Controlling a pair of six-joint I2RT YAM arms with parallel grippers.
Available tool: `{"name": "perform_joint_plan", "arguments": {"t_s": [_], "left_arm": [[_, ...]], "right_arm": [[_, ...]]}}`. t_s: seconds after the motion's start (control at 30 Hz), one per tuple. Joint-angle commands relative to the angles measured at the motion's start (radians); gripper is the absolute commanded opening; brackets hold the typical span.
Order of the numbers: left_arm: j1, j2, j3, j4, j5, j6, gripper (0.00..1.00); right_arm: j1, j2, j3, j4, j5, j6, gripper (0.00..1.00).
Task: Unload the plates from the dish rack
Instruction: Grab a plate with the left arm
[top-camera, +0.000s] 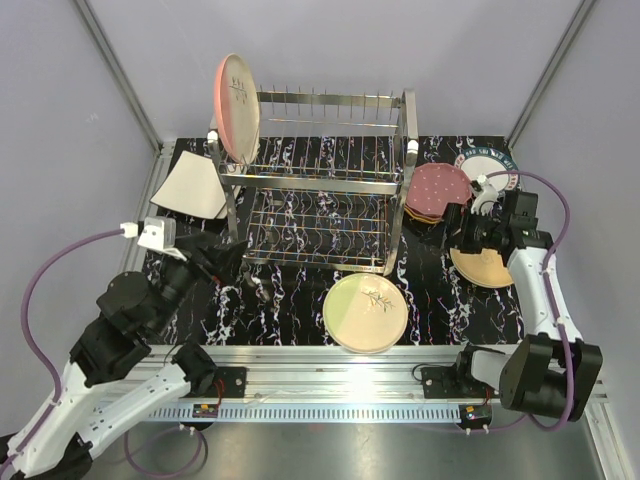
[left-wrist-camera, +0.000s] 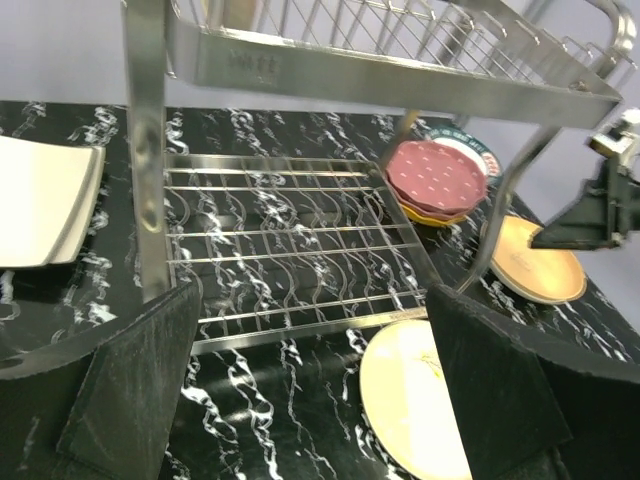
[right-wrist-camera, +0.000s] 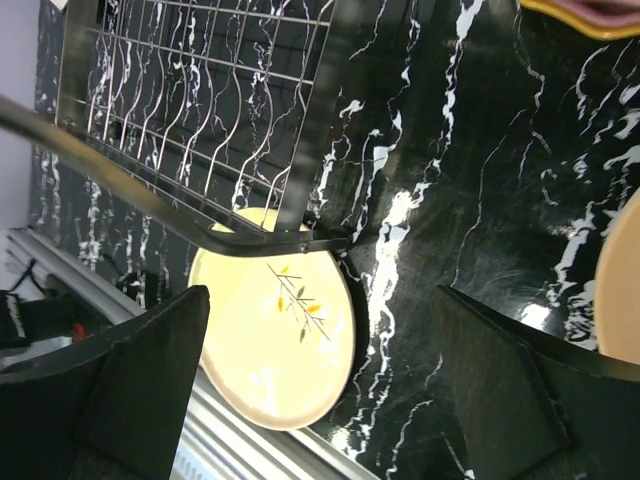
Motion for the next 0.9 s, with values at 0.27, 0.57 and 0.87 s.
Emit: {"name": "perform_joint_plan", "arguments": {"t_s": [0.27,0.57,0.87], "left_arm": [[-0.001,0.258,0.287,-0.105,-0.189,0.118,0.99],[-0.001,0.378,0.404,-0.121,-0.244,0.154,0.98],[0.031,0.471,0.464,-0.064,-0.236,0.186,0.98]], "right_arm": [[-0.004,-0.163,0.045,0.011,-0.119,-0.225,1.00],[-0.004,-0.208,0.037,-0.004,-0.270,-0.291,1.00],[-0.004,-0.271,0.026,-0.050,-0.146,-0.366,1.00]]}}
